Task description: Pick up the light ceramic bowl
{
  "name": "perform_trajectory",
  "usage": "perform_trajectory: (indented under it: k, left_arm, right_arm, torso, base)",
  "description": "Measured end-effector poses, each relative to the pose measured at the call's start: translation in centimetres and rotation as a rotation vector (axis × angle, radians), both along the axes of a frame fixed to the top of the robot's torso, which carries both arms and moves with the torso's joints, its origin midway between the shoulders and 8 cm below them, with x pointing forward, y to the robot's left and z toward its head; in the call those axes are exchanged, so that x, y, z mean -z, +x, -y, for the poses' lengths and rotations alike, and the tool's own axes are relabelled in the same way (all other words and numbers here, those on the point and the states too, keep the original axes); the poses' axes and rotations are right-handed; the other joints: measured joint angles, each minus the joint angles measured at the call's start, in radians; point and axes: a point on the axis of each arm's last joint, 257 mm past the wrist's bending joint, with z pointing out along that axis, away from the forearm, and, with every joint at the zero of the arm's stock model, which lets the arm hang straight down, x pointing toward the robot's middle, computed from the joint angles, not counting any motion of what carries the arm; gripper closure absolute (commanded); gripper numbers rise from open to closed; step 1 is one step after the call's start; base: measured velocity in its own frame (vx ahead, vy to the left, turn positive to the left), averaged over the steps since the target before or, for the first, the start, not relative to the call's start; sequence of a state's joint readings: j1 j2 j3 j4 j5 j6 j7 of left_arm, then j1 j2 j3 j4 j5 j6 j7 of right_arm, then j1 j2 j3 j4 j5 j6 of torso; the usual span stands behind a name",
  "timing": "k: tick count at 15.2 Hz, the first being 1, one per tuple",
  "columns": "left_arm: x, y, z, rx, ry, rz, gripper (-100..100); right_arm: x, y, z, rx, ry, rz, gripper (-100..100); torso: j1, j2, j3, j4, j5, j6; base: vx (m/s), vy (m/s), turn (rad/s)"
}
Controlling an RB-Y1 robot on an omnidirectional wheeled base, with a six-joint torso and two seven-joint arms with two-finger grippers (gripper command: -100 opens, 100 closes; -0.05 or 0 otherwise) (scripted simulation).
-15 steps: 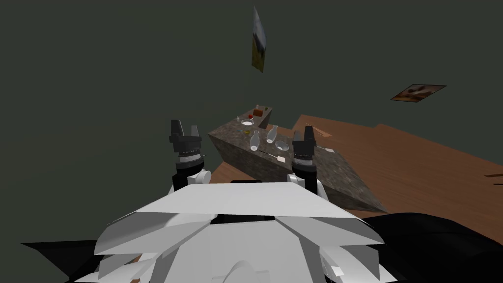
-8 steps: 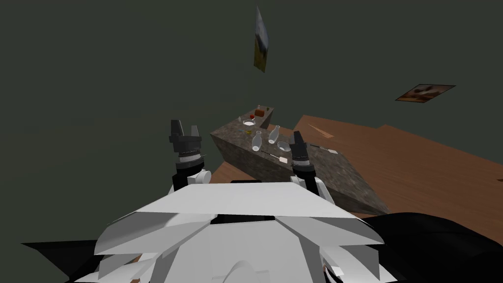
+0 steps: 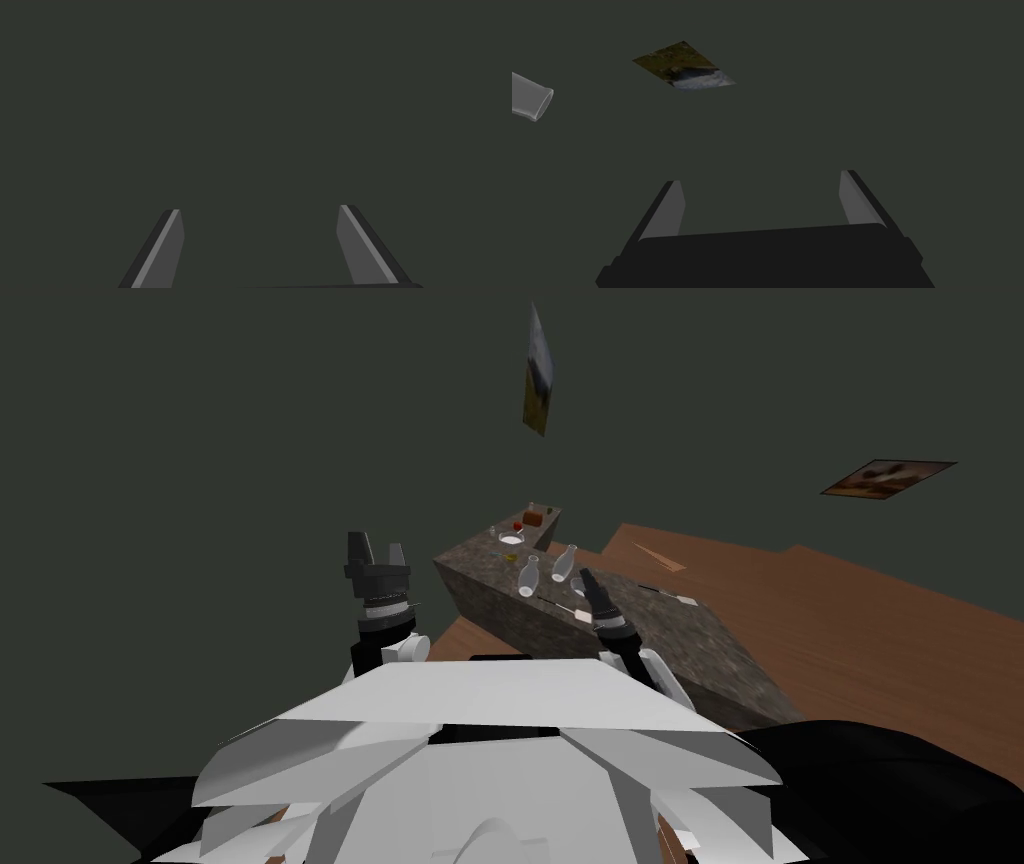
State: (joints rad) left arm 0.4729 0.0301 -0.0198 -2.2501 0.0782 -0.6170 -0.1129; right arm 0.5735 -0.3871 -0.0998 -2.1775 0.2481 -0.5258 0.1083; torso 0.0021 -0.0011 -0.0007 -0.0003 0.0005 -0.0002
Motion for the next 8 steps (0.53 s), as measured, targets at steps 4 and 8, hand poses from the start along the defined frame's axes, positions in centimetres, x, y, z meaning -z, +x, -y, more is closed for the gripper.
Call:
perform_trajectory:
  k: [4,8]
  left_arm:
    - [0.0,0.0,0.0,0.000,0.000,0.000,0]
    - [0.0,0.0,0.0,0.000,0.000,0.000,0]
  right_arm:
    - [3.2,0.4,1.4,0.013,-0.138,-0.075,-100]
    - [6.5,0.8,2.5,0.020,-0.277,-0.138,-100]
  torso:
    - [0.001,-0.001,0.000,0.000,0.000,0.000]
    - [0.000,0.000,0.000,0.000,0.000,0.000]
  base:
    - [0.024,0.047,0.052]
    - [0.019,0.042,0.050]
